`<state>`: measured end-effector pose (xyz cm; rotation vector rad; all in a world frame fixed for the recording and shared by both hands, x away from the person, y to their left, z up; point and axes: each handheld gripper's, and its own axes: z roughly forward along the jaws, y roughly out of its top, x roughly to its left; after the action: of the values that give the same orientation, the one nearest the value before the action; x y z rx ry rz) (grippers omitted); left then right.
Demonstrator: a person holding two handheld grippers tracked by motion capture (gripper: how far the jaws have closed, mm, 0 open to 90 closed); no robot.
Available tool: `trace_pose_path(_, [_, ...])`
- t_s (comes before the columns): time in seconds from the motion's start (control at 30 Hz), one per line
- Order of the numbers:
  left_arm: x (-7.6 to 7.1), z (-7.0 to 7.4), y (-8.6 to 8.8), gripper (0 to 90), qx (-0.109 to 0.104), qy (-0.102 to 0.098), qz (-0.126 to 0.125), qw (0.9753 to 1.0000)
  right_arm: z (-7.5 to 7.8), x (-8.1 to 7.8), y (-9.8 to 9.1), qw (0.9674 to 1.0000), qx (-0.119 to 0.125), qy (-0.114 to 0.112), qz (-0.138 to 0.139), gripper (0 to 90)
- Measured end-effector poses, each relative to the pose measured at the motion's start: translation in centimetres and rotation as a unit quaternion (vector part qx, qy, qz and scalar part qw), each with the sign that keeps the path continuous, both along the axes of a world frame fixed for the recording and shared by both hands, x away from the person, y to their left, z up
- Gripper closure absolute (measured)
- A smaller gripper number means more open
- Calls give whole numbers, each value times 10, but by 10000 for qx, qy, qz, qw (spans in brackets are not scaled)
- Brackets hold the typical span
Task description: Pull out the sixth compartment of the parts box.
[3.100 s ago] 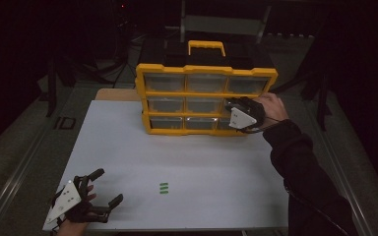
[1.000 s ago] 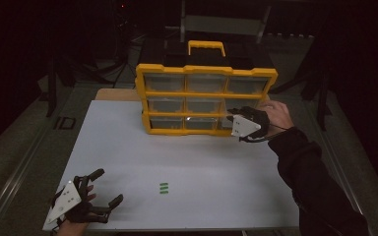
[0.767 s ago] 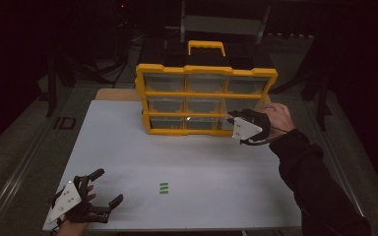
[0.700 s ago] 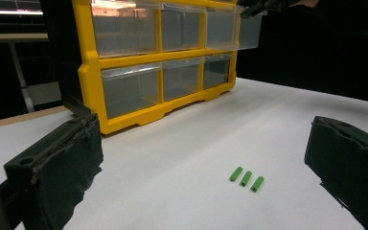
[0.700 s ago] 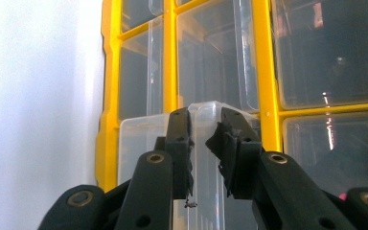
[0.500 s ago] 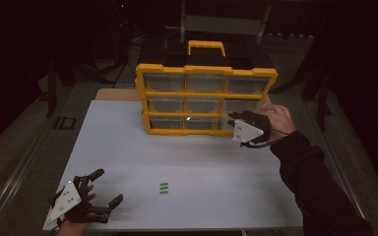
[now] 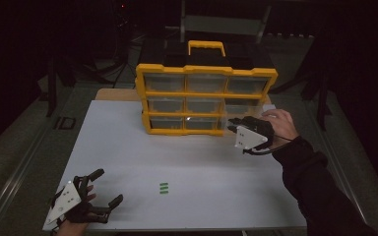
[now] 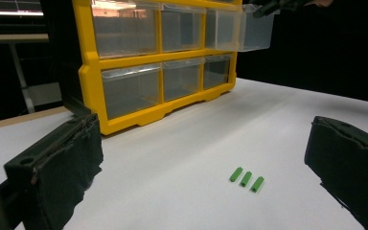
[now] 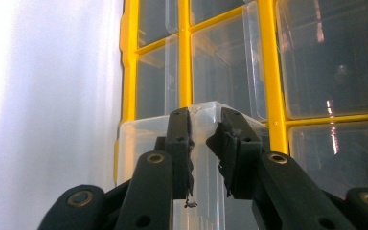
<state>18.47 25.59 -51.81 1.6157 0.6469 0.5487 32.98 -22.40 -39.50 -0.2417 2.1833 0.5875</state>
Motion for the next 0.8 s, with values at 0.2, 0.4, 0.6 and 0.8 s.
trace_pose_path(0.2, [0, 0, 0, 0, -1, 0, -4, 10000, -1, -4, 0, 10000, 18, -5, 27, 751])
trace_pose_path(0.4, [0, 0, 0, 0, 11, 4, -6, 10000, -3, -7, -1, 10000, 74, 30, 37, 750])
trace_pose_path(0.6, [0, 0, 0, 0, 19, 8, -8, 10000, -8, -9, -1, 9999, 109, 106, 55, 746])
trace_pose_path(0.8, [0, 0, -1, 0, 15, 15, -6, 10000, -11, -8, -2, 9997, 133, 200, 63, 745])
